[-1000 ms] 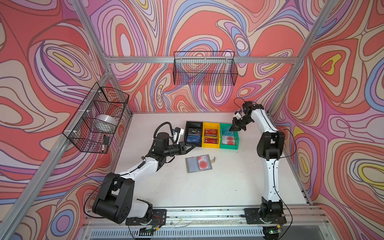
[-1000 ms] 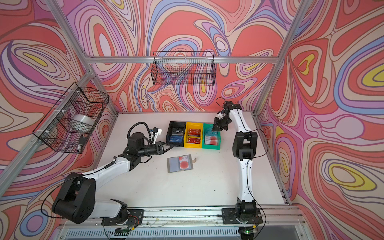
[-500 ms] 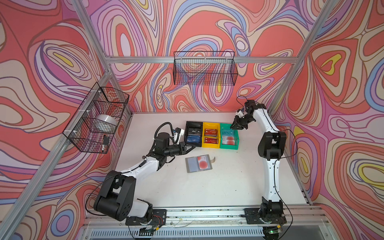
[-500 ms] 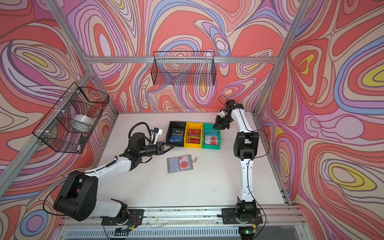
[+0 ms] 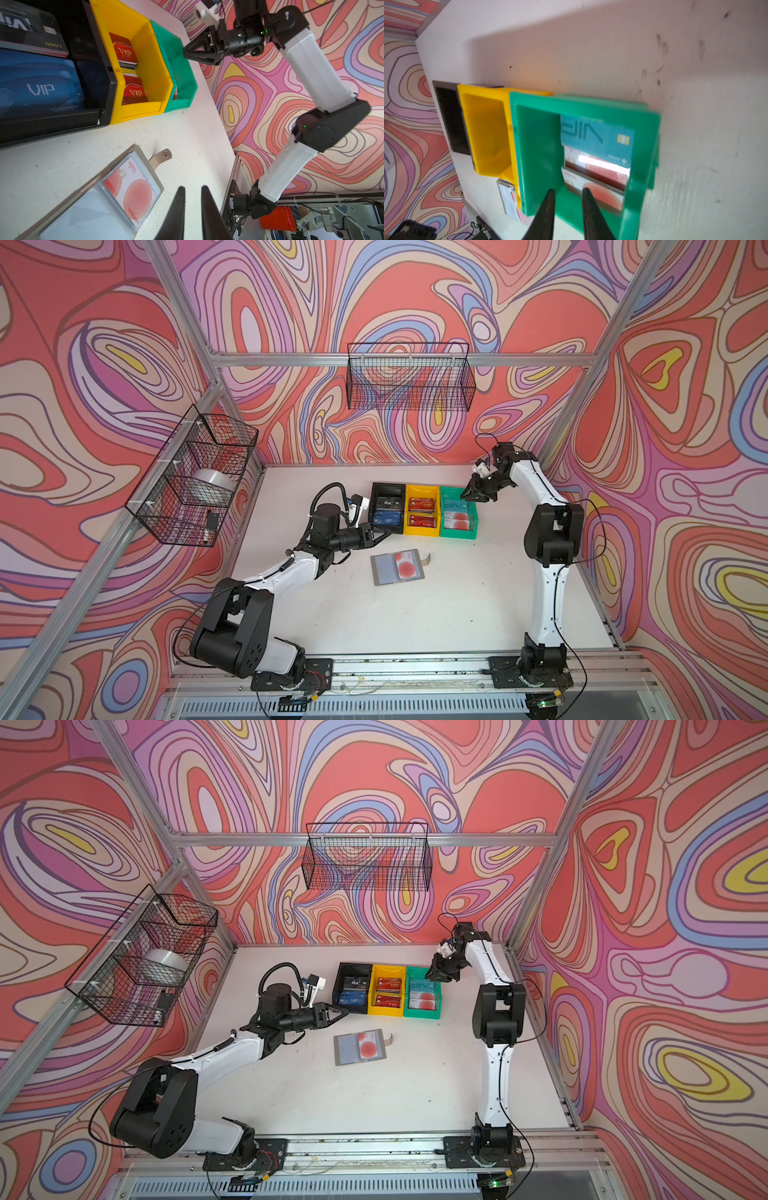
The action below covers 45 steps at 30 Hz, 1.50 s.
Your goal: Take the credit cards out of the card holder
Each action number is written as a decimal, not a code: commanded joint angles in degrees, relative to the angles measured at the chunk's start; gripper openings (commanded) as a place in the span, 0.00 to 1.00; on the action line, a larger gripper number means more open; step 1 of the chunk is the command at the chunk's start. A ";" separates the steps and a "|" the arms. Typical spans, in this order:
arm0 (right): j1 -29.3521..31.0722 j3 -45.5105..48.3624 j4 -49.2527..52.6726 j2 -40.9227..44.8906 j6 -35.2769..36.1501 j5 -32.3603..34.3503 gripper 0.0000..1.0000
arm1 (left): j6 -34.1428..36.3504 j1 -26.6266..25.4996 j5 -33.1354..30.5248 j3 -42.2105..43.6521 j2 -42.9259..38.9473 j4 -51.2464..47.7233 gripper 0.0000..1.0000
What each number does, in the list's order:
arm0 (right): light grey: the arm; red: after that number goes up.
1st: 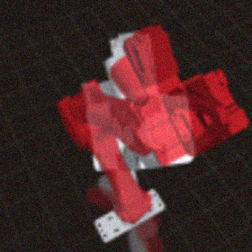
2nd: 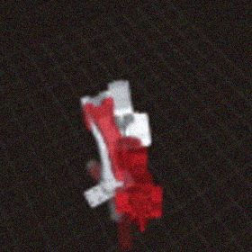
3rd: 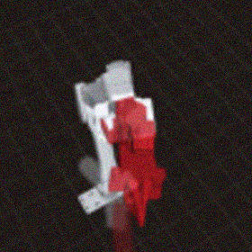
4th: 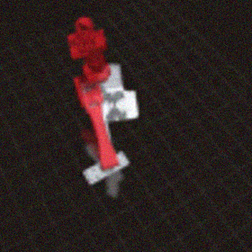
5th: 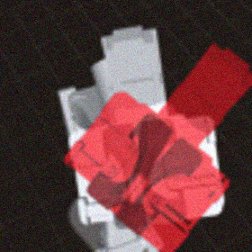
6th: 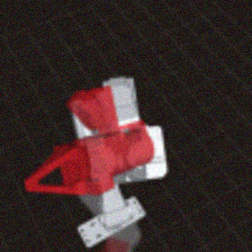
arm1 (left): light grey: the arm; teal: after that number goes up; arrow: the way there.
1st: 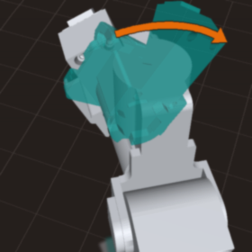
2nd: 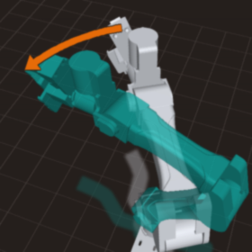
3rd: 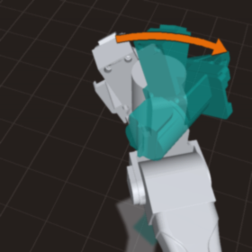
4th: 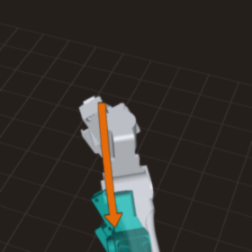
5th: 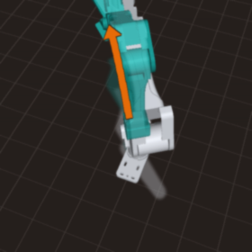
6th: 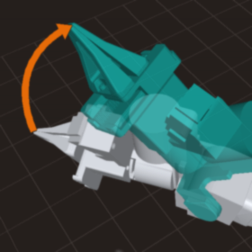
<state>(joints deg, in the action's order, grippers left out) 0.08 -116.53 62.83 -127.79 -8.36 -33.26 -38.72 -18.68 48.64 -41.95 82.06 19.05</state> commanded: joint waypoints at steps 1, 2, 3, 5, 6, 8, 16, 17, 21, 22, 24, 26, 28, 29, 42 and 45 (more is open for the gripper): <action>3.85 8.68 -8.47 11.20 2.18 -1.63 0.26 | 5.46 0.48 -3.05 -2.98 0.03 -10.32 0.20; 5.47 12.40 -10.43 13.77 1.80 -0.34 0.26 | 6.31 0.48 -3.80 -3.26 0.03 -12.34 0.20; 7.06 15.41 -12.04 16.16 1.17 0.63 0.26 | 7.00 0.47 -4.41 -3.52 0.03 -14.03 0.21; 11.64 21.76 -15.72 20.41 0.21 3.04 0.26 | 8.08 0.46 -5.39 -3.81 0.24 -17.43 0.21; 14.29 24.83 -17.68 22.37 -0.42 4.33 0.26 | 8.29 0.47 -5.52 -3.83 0.34 -18.48 0.21; 19.07 29.70 -21.00 24.71 -2.00 5.77 0.24 | 8.07 0.44 -5.80 -3.38 0.96 -19.69 0.21; 28.27 43.19 -32.65 25.93 -10.82 7.60 0.18 | 4.25 0.43 -5.82 0.93 2.50 -17.16 0.21; 28.90 44.51 -34.17 25.80 -11.53 7.34 0.17 | 3.35 0.47 -5.38 1.69 2.93 -15.68 0.21; 30.70 46.76 -36.98 23.87 -13.36 7.37 0.15 | 1.08 0.25 -3.61 3.34 5.38 -11.48 0.21; 30.95 47.08 -37.77 23.35 -13.59 7.17 0.14 | 0.64 0.15 -3.71 3.61 6.08 -10.79 0.22; 31.28 47.14 -38.32 22.02 -13.87 7.40 0.13 | 0.16 0.02 -3.90 3.77 7.26 -9.92 0.23; 31.21 46.93 -38.14 20.66 -13.71 7.79 0.10 | -0.42 -0.36 -4.08 3.72 8.40 -8.60 0.24; 31.26 46.75 -37.81 19.49 -13.36 7.98 0.08 | -1.09 -0.62 -4.22 3.55 9.53 -7.27 0.24; 31.24 46.69 -37.68 18.88 -13.17 8.20 0.07 | -1.33 -0.88 -4.25 3.30 10.29 -6.57 0.24; 31.26 47.36 -34.94 17.13 -12.12 12.23 0.05 | -4.71 -3.64 -4.08 2.49 16.66 0.62 0.24; 31.24 47.69 -34.64 17.13 -12.15 12.79 0.05 | -4.73 -3.90 -4.17 2.31 16.99 0.64 0.24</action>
<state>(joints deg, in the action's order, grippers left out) 31.20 -69.71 27.38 -109.75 -21.06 -22.02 -42.76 -22.22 44.10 -38.72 98.45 17.63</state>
